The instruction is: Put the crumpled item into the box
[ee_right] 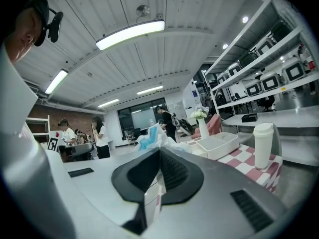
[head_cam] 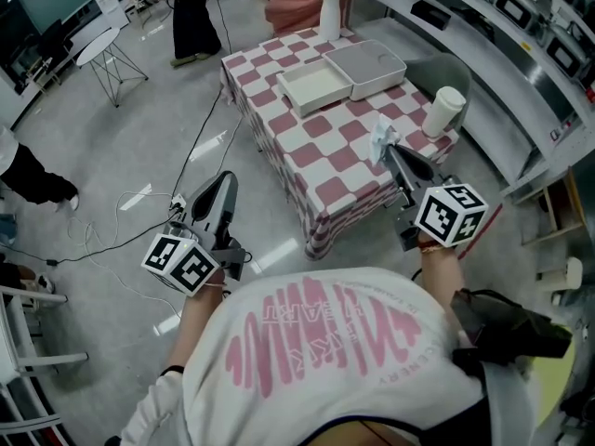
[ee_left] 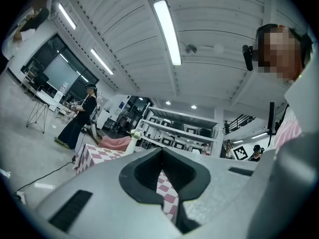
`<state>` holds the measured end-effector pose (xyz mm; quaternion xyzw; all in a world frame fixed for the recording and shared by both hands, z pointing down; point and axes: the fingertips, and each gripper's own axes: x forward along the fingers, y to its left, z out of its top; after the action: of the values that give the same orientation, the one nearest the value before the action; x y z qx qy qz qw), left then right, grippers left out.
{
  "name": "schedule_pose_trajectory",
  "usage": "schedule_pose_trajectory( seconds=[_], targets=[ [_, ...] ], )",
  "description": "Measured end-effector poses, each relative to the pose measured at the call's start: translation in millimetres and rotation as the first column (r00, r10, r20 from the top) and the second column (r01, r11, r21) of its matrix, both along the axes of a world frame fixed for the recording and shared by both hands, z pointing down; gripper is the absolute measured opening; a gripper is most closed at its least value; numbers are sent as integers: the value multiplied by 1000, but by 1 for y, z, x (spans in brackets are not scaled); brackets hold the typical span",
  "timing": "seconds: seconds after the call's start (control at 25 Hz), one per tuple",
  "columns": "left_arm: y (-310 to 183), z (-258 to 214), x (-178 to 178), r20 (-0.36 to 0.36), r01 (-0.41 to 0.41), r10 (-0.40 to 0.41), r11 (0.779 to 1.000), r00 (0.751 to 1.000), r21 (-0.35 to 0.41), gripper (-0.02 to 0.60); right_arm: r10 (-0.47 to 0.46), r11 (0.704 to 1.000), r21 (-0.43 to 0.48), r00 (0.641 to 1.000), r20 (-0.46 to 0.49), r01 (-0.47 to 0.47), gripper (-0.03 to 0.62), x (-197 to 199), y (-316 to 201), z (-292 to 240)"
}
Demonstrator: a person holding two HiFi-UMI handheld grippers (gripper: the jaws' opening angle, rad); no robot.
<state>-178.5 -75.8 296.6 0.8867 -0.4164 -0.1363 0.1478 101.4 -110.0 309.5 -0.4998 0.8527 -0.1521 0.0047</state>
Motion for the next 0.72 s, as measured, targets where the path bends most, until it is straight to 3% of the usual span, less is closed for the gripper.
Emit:
schedule_pose_trajectory(
  seconds=[0.72],
  targets=[
    [-50, 21, -30, -3, 20, -20, 1000, 1000, -11, 8, 2, 1000, -19, 1000, -21, -3, 7, -22, -50, 17]
  ],
)
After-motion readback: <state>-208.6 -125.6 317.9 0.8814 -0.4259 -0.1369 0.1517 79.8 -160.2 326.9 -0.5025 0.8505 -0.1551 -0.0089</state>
